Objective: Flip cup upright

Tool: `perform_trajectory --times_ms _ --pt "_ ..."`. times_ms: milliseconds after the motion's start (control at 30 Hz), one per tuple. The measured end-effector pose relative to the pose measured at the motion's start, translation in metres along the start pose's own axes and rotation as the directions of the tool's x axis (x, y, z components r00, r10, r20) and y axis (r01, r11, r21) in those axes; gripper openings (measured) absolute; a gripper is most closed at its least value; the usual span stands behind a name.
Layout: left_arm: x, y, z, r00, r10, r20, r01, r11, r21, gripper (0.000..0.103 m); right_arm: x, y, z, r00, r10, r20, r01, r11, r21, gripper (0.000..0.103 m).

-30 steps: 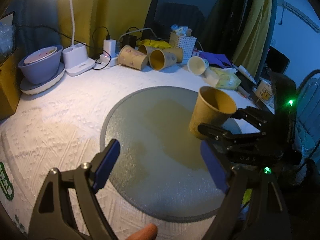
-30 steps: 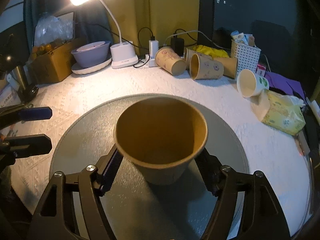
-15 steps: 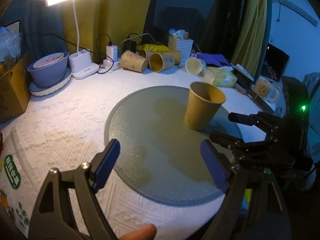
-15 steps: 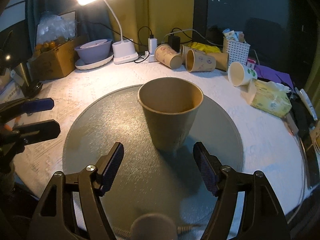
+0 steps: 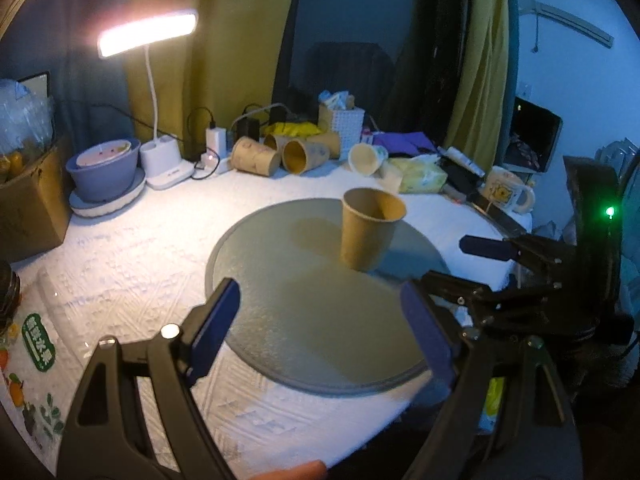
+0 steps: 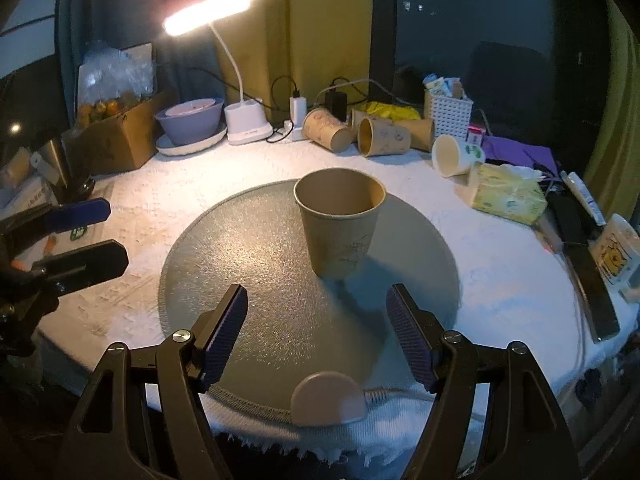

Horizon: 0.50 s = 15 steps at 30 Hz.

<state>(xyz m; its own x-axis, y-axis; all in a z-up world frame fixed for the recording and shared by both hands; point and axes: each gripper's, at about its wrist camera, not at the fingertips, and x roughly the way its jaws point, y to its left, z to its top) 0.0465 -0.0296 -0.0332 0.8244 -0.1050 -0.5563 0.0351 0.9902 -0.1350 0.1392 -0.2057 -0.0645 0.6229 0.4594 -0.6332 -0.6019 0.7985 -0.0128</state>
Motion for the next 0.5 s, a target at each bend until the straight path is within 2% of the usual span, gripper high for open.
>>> perform_trajectory --times_ms 500 --pt "-0.052 -0.018 0.010 0.993 -0.004 0.121 0.001 1.000 0.022 0.084 -0.066 0.016 0.000 0.994 -0.029 0.106 0.031 0.999 -0.017 0.075"
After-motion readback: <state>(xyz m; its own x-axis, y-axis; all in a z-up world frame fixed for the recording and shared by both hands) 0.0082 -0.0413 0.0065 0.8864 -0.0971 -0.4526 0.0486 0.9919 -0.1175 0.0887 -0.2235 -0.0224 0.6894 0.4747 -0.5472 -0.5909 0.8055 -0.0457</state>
